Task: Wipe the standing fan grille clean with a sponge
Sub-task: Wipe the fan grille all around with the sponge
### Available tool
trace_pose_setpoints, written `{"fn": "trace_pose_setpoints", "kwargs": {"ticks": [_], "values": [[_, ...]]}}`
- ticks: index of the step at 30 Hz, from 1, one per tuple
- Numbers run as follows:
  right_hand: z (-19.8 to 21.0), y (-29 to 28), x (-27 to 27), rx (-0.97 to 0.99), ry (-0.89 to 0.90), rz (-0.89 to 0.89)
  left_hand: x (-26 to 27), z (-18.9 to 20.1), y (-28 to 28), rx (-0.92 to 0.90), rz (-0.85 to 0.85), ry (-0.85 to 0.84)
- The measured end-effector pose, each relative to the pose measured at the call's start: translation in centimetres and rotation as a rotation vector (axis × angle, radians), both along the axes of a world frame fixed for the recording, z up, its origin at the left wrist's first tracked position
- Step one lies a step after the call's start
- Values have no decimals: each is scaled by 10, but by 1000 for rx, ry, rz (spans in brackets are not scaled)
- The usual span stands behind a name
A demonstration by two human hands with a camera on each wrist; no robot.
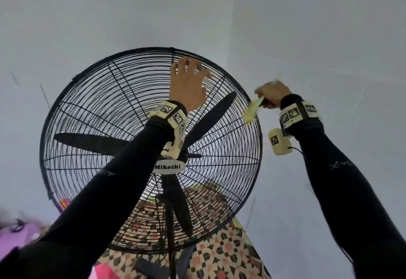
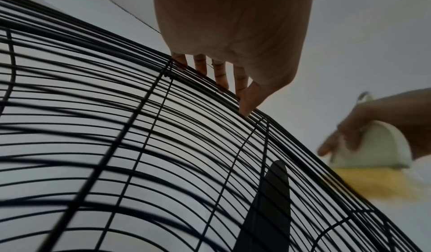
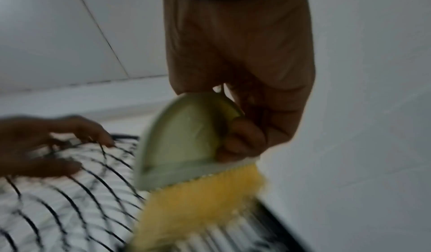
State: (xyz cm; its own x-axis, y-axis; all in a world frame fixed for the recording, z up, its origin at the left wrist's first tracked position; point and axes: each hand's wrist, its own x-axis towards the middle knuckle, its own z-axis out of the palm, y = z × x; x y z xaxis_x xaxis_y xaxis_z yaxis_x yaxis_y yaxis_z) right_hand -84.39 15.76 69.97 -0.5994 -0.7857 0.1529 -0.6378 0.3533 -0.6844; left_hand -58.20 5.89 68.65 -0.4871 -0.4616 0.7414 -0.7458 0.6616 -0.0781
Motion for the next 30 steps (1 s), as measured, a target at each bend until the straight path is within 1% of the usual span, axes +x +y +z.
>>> {"fn": "trace_pose_setpoints", "kwargs": {"ticks": [1,2,4,5,6,8,11,12,14,15,16,17,18,19,20,21,23,25,27,29,30], "values": [[6,-3,9,-102,-5,65,0,0,0,4,5,1],[14,-6,21,-240,-118,151,1,1,0,8,16,-3],[24,-15,45,-483,-484,311,3,2,-1,11,24,-14],[25,-20,53,-568,-615,329,5,2,-2,8,19,-7],[23,-23,58,-619,-708,306,6,2,-3,3,11,2],[12,-23,53,-620,-817,238,9,1,-4,-3,-4,16],[-4,-10,17,-520,-829,92,7,0,-4,-1,-2,19],[-8,-4,5,-439,-786,28,6,0,-3,2,2,13],[-13,6,-9,-189,-571,-55,3,0,-1,3,8,13],[-14,7,-10,-118,-472,-63,2,0,0,2,11,13],[-12,6,-9,-127,-418,-54,2,0,0,4,15,12],[-8,2,-4,-197,-422,-32,2,0,0,8,20,11],[-1,-2,3,-298,-493,21,3,1,0,11,23,13],[7,-7,14,-404,-613,109,4,1,0,11,21,17],[14,-12,25,-488,-726,201,5,1,0,8,15,21],[20,-18,35,-544,-802,262,5,0,0,1,9,24],[24,-29,50,-594,-867,271,6,0,1,-5,3,25],[20,-33,50,-594,-956,250,7,1,0,0,5,24],[8,-29,36,-563,-1054,241,8,2,1,7,10,17],[-7,-18,11,-506,-1099,209,7,1,1,5,17,8],[-14,-11,-2,-456,-1073,166,7,0,2,2,19,7]]}}
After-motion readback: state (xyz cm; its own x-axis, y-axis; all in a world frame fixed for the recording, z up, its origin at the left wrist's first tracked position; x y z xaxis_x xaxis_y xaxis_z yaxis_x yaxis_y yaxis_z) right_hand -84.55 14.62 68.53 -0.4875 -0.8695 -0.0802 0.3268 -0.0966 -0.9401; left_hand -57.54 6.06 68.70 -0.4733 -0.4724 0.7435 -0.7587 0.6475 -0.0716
